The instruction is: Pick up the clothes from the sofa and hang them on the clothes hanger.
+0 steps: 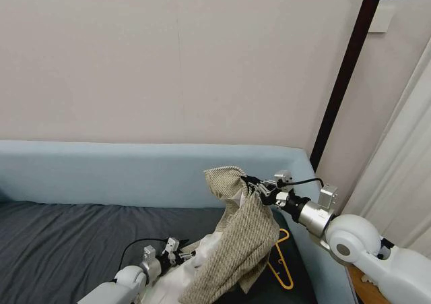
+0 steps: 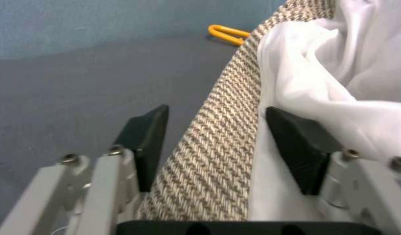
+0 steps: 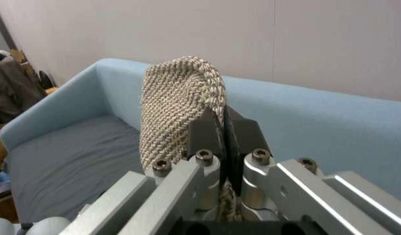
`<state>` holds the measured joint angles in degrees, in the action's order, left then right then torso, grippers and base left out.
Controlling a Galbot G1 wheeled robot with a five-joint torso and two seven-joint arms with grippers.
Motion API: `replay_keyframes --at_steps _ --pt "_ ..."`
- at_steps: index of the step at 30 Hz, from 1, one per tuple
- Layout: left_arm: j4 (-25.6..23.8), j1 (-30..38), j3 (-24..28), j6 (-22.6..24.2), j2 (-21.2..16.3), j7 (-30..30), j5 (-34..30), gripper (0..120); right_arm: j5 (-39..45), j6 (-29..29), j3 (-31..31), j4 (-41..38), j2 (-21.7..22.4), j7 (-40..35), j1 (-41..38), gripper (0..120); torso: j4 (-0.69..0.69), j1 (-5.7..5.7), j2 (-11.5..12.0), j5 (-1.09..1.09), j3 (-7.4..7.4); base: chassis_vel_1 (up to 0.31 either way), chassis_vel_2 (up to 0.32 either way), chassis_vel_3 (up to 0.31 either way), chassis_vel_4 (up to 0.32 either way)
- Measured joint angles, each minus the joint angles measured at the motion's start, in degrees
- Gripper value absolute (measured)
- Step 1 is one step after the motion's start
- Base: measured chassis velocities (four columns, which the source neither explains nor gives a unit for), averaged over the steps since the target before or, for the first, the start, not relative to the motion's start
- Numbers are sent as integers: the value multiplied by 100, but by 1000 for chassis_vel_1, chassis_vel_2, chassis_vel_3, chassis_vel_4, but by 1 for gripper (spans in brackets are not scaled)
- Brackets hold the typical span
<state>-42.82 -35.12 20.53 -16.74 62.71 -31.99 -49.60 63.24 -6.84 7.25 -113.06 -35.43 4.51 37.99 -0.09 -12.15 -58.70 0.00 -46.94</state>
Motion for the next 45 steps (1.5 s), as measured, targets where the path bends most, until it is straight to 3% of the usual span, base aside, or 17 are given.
replay_keyframes --at_steps 15,27,35,37,38,42,45 --pt "-169 -140 -93 -70 -183 42 2 2 1 -9 20 -41 5 -59 82 0 0 0 0 0 0 0 0 0 0" --pt "-353 -310 -446 -232 -228 225 -2 0 1 -10 -7 -70 9 -69 118 0 0 0 0 -1 0 0 0 0 0" --pt "-1744 -693 -1298 -295 -747 747 -497 0 -61 35 -109 -6 -106 -99 125 0 0 0 0 0 0 0 0 0 0" --pt "-2305 -884 -1535 -295 -965 913 -594 0 -95 55 -142 18 -154 -174 128 0 0 0 0 -1 0 0 0 0 0" --pt "-2305 -884 -1535 -295 -965 913 -594 0 -95 55 -142 18 -154 -174 128 0 0 0 0 -1 0 0 0 0 0" --pt "-3255 -1222 -1995 -265 -1312 1225 -802 0 -184 64 -182 62 -288 -425 113 0 0 0 0 -1 0 0 0 0 0" --pt "-3607 -1343 -2219 -265 -1489 1351 -843 0 -240 76 -180 99 -367 -555 61 0 -1 0 0 -1 0 0 0 0 0"
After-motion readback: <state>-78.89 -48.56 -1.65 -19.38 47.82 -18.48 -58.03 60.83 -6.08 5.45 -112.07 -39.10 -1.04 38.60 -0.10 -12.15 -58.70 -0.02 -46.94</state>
